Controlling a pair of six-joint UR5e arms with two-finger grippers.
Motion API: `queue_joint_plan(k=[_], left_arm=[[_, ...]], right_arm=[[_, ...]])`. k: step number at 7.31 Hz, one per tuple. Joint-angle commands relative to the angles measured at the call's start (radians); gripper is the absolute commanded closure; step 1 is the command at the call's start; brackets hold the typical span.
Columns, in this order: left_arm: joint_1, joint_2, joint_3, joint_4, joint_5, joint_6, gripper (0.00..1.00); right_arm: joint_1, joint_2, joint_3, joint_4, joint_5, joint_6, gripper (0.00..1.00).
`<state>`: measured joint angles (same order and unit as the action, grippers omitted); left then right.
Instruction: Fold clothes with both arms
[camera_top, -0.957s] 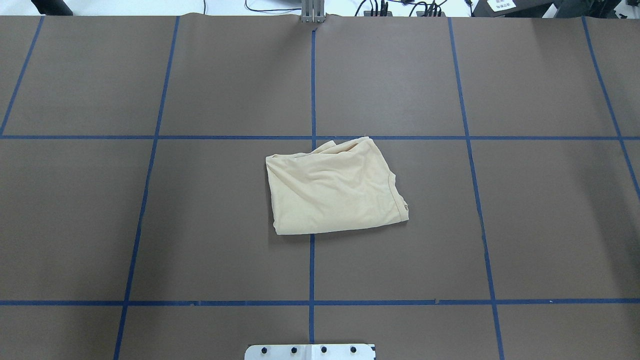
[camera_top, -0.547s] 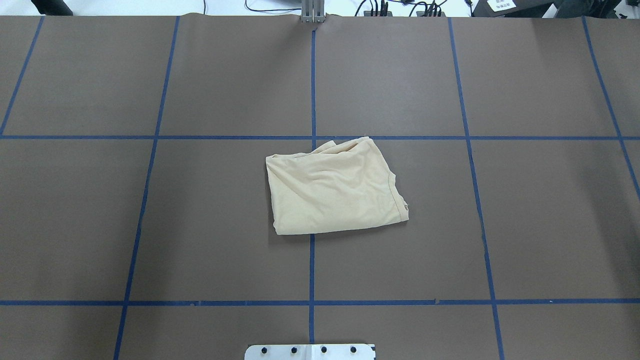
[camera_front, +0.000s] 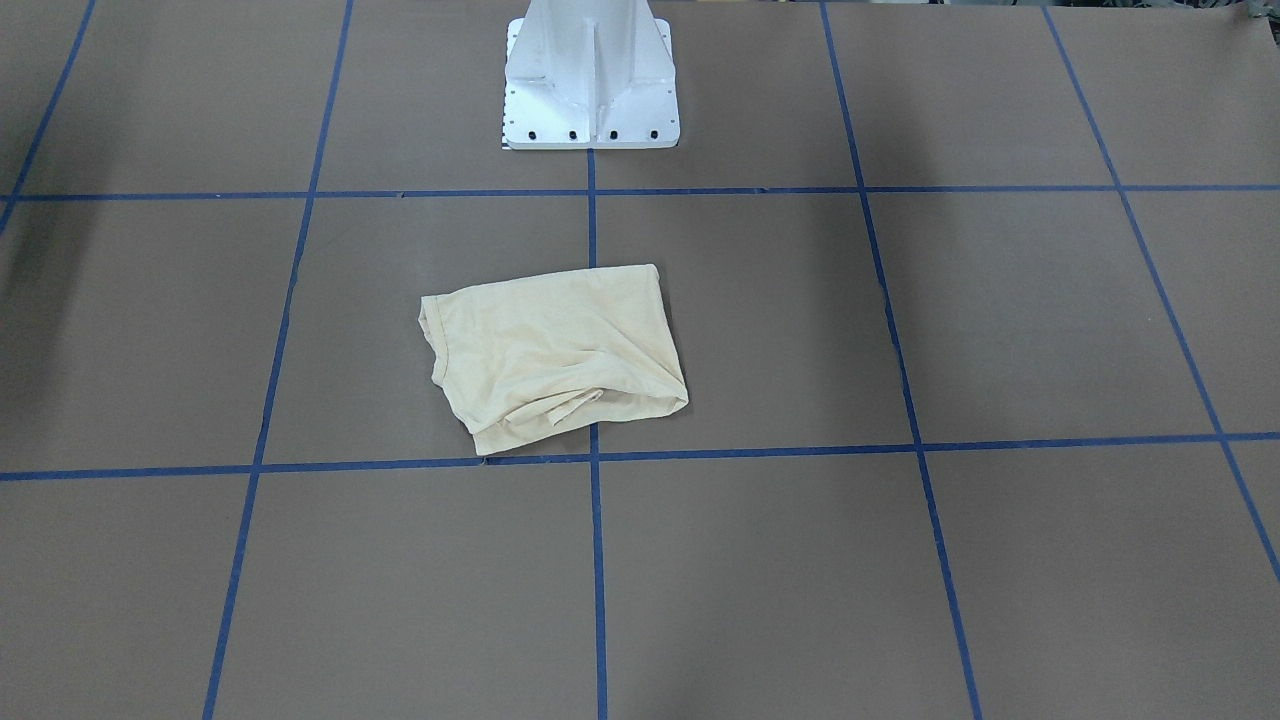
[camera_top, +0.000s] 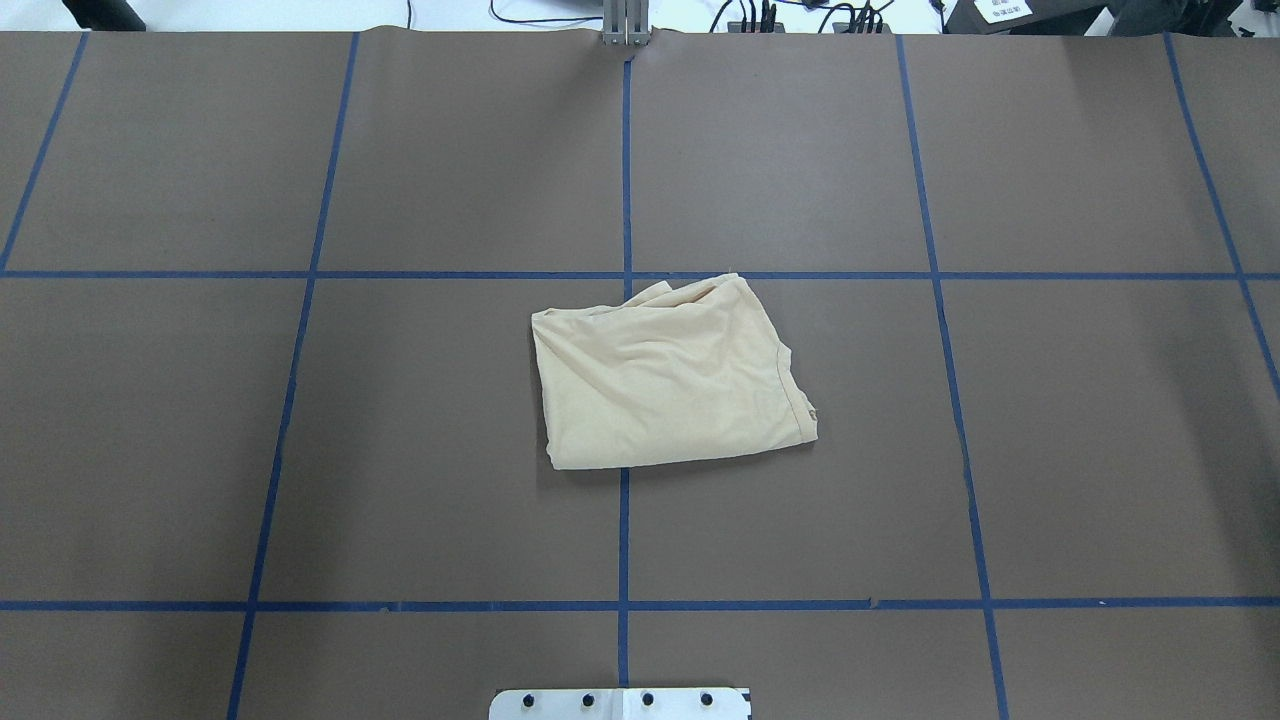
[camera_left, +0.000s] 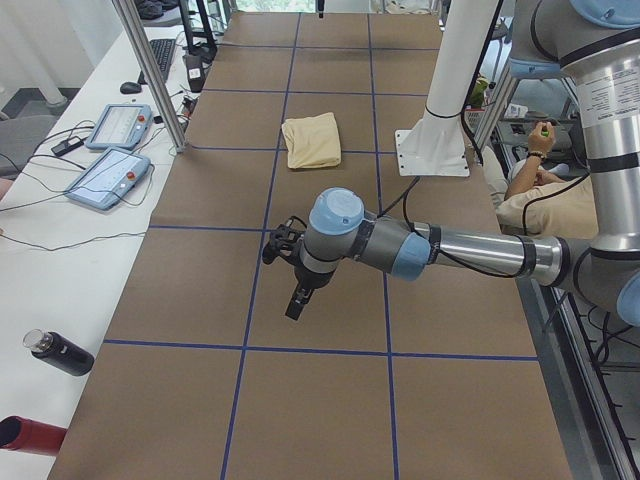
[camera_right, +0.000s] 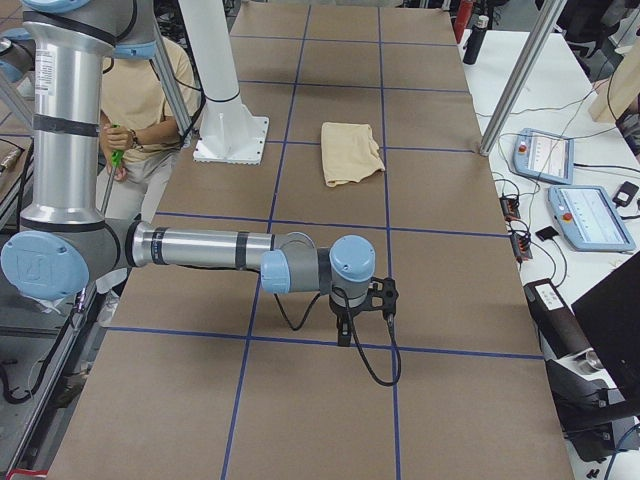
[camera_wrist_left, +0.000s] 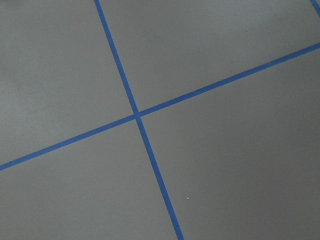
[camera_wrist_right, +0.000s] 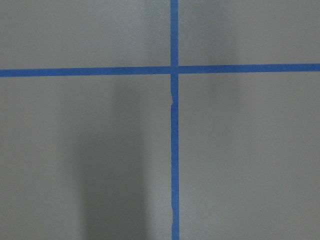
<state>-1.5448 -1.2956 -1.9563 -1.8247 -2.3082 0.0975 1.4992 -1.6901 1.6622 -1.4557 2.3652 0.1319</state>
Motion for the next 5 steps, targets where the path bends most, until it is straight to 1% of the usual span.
queue_joint_plan(k=[1,5], left_arm=[[0.0,0.001,-0.007,0.001,-0.003,-0.004,0.0],[0.0,0.004,-0.007,0.001,-0.005,-0.004,0.0]], right_arm=[[-0.001,0.0,-0.001,0.0,0.0,0.0,0.0],[0.001,-0.003,-0.005,-0.002,0.028,0.002,0.0]])
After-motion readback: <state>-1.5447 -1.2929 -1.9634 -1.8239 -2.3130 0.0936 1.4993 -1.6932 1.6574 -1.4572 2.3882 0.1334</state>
